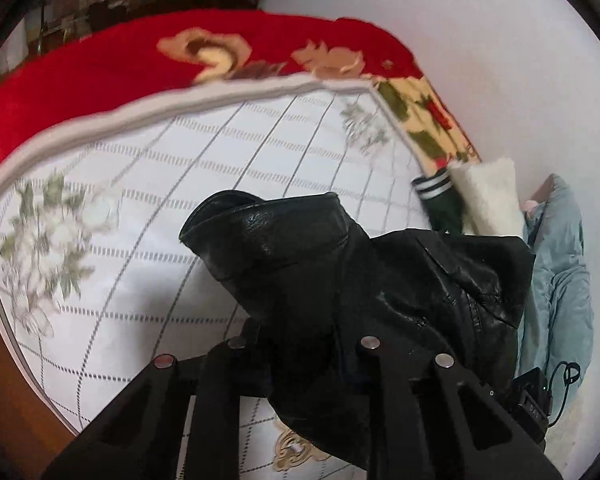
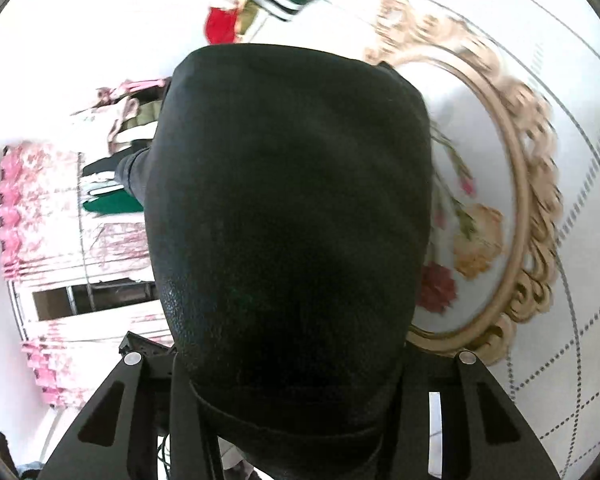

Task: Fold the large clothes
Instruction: 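Grip the folded jacket bundle with both tools and lift it off the sheet, then carry the jacket bundle onto the white and green clothes stack and release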

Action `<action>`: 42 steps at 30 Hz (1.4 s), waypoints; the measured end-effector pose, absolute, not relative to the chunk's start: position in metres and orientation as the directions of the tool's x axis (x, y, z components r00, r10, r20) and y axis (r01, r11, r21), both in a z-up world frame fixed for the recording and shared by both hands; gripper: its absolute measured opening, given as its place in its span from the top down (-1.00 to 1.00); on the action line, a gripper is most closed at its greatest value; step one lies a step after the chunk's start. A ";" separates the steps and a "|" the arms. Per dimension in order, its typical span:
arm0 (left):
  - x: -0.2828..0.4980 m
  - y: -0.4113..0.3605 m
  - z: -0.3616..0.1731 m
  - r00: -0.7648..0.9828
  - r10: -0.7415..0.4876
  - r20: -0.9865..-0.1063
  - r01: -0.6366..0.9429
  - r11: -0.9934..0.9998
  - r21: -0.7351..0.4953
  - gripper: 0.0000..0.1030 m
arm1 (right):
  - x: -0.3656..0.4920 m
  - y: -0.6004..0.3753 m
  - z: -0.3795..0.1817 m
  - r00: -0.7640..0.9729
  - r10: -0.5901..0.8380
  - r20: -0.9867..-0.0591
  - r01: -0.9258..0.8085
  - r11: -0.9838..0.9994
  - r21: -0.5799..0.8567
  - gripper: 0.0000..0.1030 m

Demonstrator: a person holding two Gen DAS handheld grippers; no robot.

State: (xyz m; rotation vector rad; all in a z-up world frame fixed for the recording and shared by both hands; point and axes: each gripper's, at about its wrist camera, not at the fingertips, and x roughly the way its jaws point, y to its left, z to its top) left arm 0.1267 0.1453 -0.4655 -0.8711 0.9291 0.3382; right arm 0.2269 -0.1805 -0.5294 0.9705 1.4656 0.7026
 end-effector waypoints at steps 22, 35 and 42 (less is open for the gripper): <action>0.492 0.062 -0.335 0.795 -0.129 -0.592 -0.365 0.678 -0.638 0.67 | 0.639 -0.283 -0.304 0.144 0.889 -0.435 -0.085 0.449 0.889 0.12; 0.571 0.003 -0.461 0.638 -0.140 -0.758 -0.296 0.863 -0.409 -0.11 | 0.788 -0.364 -0.466 0.021 0.868 -0.497 0.063 0.495 0.867 -0.29; 0.572 -0.003 -0.441 0.587 -0.039 -0.809 -0.314 0.910 -0.272 -0.88 | 0.773 -0.358 -0.414 0.107 0.674 -0.731 0.008 0.734 0.679 -0.72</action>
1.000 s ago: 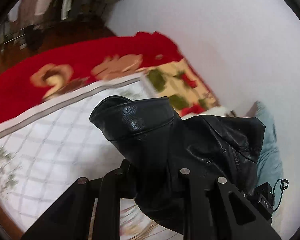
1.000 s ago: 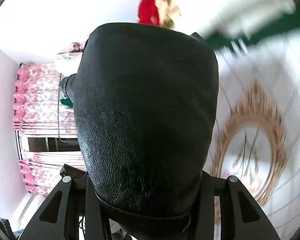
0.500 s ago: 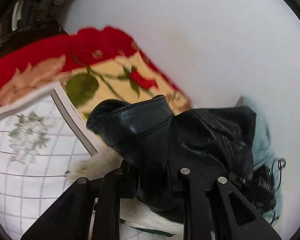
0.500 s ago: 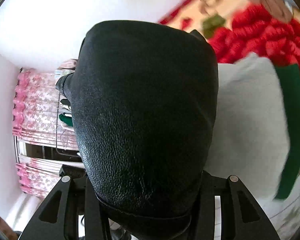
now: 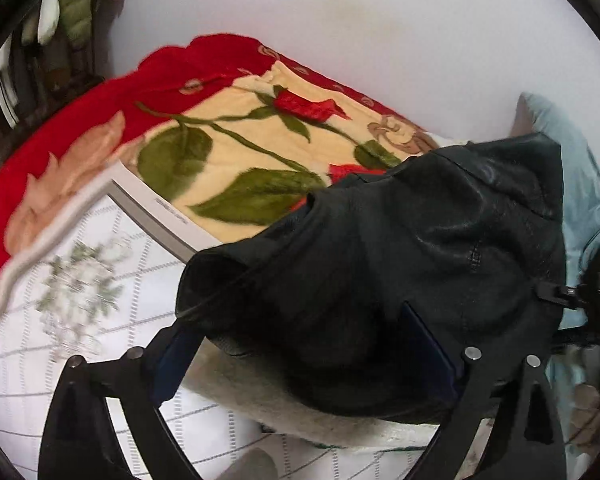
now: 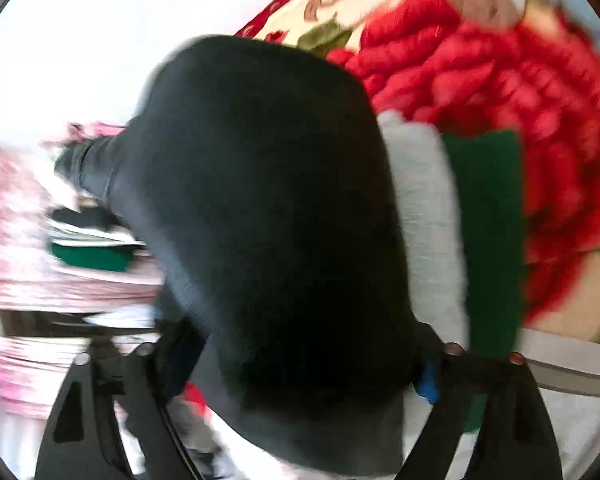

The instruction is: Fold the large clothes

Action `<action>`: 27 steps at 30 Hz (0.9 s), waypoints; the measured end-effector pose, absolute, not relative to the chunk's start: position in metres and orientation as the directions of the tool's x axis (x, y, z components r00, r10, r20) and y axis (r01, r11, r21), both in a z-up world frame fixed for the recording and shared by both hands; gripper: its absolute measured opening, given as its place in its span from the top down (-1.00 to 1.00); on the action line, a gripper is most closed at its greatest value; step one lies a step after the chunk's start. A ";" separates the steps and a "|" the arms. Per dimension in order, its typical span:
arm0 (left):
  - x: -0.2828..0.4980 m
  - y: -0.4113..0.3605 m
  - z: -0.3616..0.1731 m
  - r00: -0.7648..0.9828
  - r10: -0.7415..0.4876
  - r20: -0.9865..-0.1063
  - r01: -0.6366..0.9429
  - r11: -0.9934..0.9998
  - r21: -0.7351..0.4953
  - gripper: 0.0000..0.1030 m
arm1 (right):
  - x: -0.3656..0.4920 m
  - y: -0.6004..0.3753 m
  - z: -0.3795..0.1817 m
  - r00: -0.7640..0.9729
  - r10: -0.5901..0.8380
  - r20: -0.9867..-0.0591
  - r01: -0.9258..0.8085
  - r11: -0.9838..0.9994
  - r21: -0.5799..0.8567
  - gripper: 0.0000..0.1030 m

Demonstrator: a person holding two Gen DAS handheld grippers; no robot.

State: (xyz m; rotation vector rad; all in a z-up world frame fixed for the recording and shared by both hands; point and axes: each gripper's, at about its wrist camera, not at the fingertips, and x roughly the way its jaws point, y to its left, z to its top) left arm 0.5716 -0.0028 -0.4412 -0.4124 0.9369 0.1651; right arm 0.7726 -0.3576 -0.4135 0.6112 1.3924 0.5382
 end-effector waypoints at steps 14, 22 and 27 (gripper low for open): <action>0.529 -0.032 -0.356 0.520 0.192 -0.832 -0.234 0.969 0.077 -0.97 | 0.617 -0.295 -0.317 0.406 -0.050 -0.913 0.028 0.999 -0.042 -1.00; 0.451 -0.016 -0.265 0.558 0.124 -0.821 -0.147 0.988 0.049 -0.97 | 0.497 -0.246 -0.213 0.489 -0.127 -0.863 0.076 0.992 -0.102 -1.00; 0.387 -0.002 -0.200 0.603 0.094 -0.792 -0.080 0.995 0.057 -0.97 | 0.417 -0.223 -0.132 0.548 -0.164 -0.821 0.129 0.985 -0.111 -1.00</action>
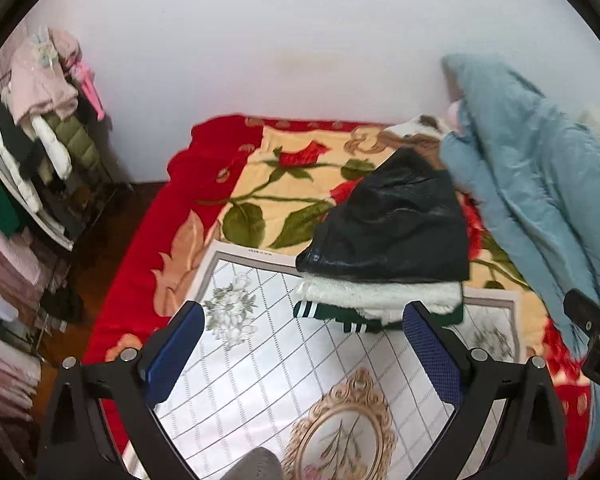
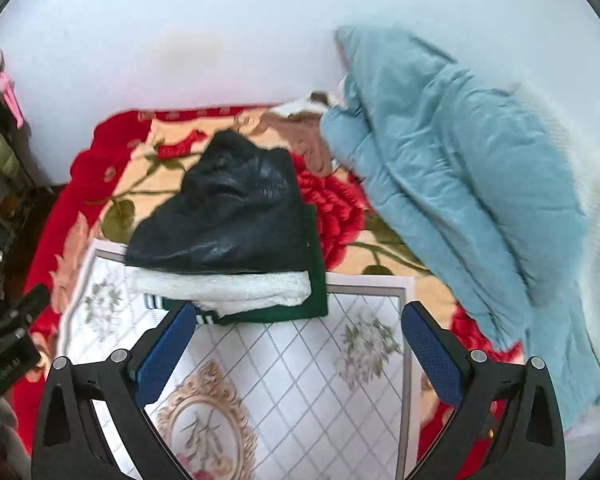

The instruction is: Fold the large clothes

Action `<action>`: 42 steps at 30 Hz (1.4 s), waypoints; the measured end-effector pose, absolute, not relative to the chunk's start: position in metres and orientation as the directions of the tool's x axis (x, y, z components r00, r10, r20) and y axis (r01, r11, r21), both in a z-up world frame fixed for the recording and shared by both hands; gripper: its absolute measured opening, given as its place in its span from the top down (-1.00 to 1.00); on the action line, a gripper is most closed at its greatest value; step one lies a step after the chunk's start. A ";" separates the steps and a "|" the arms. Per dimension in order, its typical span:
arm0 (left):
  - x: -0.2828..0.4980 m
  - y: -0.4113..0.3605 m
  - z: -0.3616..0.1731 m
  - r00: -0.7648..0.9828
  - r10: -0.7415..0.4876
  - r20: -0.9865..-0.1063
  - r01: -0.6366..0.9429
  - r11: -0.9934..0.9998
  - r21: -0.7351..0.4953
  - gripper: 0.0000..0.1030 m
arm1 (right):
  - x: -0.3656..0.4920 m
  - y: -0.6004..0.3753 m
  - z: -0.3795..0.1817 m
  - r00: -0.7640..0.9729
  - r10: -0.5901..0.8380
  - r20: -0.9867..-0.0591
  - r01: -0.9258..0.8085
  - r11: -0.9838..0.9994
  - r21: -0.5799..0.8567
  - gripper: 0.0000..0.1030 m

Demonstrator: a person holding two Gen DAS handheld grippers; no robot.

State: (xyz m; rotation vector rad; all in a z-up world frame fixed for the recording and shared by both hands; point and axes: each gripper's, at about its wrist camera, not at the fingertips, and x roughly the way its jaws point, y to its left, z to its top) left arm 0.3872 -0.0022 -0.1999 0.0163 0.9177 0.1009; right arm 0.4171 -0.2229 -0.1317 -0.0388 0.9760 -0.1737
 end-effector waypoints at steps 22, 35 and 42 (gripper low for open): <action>0.175 0.028 -0.010 0.739 0.005 -0.674 -0.007 1.000 0.001 -0.97 | 0.109 -0.172 0.127 0.736 -0.250 -0.629 0.237 0.966 -0.106 -1.00; 0.130 0.027 0.010 0.779 0.042 -0.625 -0.046 0.999 0.009 -0.98 | 0.056 -0.171 0.149 0.776 -0.211 -0.594 0.188 0.977 -0.102 -1.00; 0.121 0.026 0.009 0.783 0.051 -0.620 -0.057 0.998 0.011 -0.98 | 0.052 -0.174 0.149 0.775 -0.197 -0.600 0.178 0.980 -0.092 -1.00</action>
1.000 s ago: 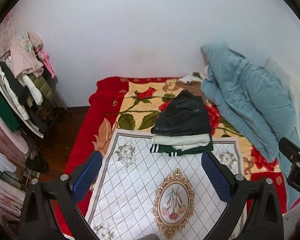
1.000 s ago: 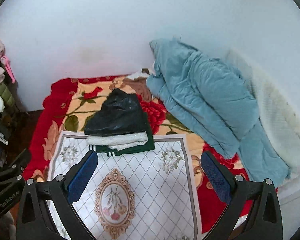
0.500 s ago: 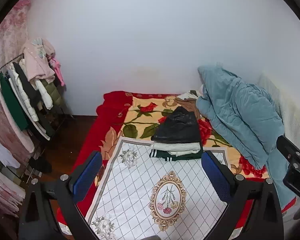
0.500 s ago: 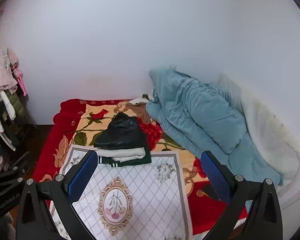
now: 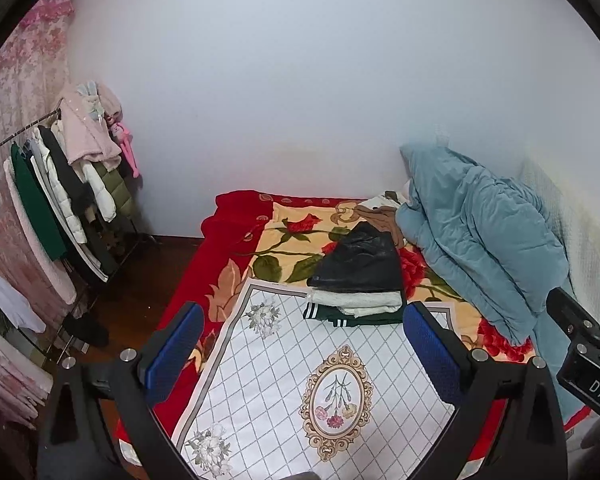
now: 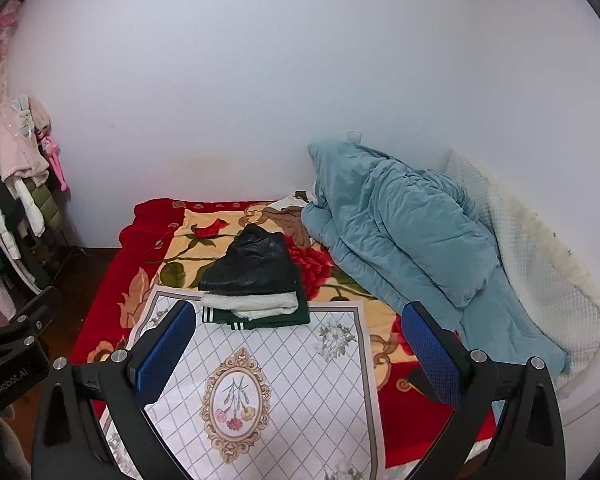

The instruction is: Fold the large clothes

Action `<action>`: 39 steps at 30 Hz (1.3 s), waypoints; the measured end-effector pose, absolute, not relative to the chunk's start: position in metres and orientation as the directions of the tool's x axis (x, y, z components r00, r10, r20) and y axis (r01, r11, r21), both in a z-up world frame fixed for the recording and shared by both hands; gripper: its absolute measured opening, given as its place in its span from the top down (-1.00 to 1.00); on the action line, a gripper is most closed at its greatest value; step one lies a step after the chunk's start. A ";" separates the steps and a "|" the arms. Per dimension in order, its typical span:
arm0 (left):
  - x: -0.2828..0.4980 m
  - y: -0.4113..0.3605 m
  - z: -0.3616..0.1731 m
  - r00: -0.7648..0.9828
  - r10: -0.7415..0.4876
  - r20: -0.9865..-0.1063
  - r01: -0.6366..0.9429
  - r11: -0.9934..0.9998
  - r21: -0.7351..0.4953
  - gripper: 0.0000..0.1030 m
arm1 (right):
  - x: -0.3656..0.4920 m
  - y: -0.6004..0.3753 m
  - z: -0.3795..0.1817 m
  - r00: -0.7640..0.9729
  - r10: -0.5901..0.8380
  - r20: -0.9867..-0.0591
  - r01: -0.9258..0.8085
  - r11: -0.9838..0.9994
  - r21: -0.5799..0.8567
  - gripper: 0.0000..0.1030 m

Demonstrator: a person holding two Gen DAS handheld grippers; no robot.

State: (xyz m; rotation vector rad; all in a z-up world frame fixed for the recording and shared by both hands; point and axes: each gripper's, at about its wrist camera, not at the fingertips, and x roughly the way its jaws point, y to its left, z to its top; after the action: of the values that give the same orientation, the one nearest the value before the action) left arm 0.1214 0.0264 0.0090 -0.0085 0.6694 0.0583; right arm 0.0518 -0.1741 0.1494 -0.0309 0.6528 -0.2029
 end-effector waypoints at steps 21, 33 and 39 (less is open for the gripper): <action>0.109 0.021 0.009 0.788 0.039 -0.615 -0.042 0.999 0.011 -0.98 | 0.053 -0.180 0.149 0.766 -0.190 -0.615 0.174 0.981 -0.086 -1.00; 0.107 0.018 0.012 0.790 0.038 -0.612 -0.041 0.999 0.009 -0.98 | 0.049 -0.181 0.151 0.769 -0.193 -0.610 0.173 0.981 -0.092 -1.00; 0.106 0.015 0.014 0.791 0.034 -0.611 -0.040 0.999 0.003 -0.98 | 0.048 -0.185 0.153 0.770 -0.190 -0.610 0.169 0.981 -0.093 -1.00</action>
State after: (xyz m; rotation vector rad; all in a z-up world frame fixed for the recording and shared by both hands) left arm 0.1058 0.0151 0.0138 -0.0102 0.6568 0.0396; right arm 0.0480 -0.1851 0.1533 -0.0333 0.6648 -0.1944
